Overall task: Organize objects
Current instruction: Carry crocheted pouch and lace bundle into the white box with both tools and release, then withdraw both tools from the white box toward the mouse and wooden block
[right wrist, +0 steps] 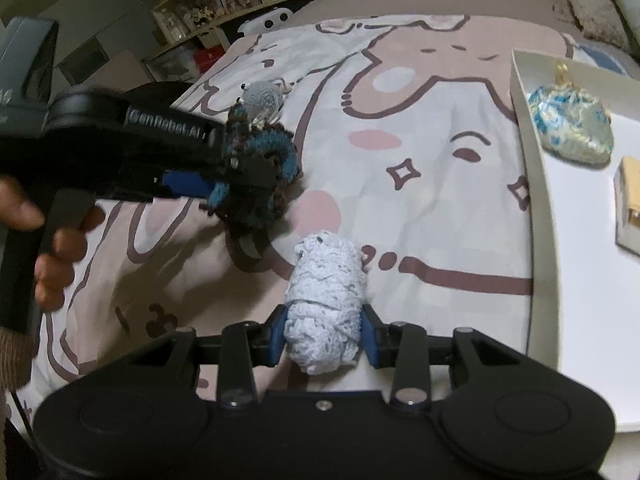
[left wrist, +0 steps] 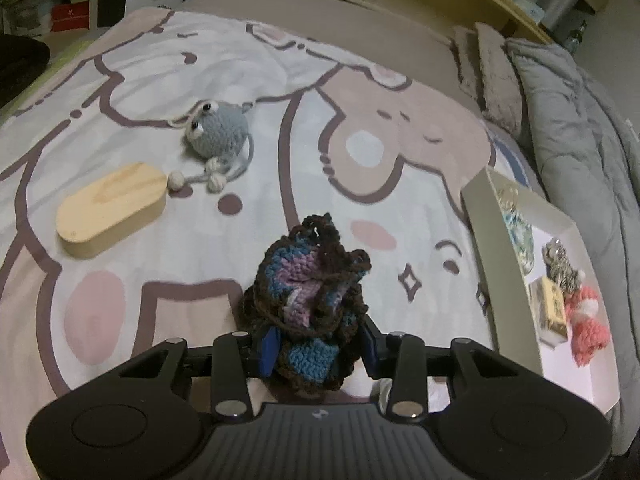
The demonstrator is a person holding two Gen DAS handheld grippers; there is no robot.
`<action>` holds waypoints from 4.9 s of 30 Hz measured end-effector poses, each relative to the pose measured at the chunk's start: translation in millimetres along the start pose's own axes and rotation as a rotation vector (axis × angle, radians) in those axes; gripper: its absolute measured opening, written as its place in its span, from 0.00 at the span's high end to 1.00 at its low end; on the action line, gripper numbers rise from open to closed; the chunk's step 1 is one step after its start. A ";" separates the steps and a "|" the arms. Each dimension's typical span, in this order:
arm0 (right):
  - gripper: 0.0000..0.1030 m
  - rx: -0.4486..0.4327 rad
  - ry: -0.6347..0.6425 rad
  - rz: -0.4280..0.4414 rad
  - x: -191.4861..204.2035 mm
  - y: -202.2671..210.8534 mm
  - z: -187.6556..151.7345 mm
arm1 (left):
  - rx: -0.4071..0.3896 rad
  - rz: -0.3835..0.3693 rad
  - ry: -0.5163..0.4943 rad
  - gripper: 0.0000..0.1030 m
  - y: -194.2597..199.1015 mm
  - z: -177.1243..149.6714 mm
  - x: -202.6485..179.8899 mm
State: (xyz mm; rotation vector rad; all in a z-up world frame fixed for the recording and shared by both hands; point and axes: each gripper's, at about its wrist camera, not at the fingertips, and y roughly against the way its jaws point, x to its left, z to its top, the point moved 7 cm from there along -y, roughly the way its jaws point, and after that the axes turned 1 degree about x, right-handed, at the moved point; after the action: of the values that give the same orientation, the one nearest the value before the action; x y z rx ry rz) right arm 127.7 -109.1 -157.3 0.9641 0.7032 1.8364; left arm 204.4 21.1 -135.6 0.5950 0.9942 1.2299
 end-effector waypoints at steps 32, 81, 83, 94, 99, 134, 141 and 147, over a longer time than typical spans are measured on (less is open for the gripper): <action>0.64 -0.402 -0.062 -0.126 -76.1 139.1 78.3 | -0.243 -0.178 -0.043 0.60 77.0 32.2 -59.9; 0.36 -0.421 -0.294 -0.279 -229.3 87.9 114.3 | 0.016 -0.094 -0.386 0.54 -61.0 -8.0 -232.7; 0.24 -0.423 -0.283 -0.298 -228.0 92.0 115.1 | 0.023 -0.085 -0.381 0.47 -60.3 -7.6 -231.2; 0.29 -0.398 -0.299 -0.318 -231.9 106.8 110.6 | 0.004 -0.070 -0.399 0.46 -41.8 -5.1 -230.9; 0.29 -0.388 -0.282 -0.318 -225.3 116.4 107.7 | -0.003 -0.059 -0.409 0.46 -33.1 -6.0 -230.8; 0.18 -0.366 -0.204 -0.439 -142.3 197.0 19.9 | -0.083 -0.024 -0.365 0.16 49.7 -18.3 -156.8; 0.12 -0.349 -0.177 -0.472 -132.7 194.4 3.6 | -0.099 -0.037 -0.351 0.04 54.9 -22.9 -140.9; 0.00 -0.340 -0.181 -0.503 -132.7 192.7 -6.8 | -0.139 -0.030 -0.389 0.00 55.4 -26.2 -142.9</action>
State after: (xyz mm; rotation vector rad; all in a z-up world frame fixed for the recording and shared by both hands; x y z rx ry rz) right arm 69.9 -310.3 -52.6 0.6458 0.4495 1.3487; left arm 151.5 -103.8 -59.6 0.6758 0.5855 1.0933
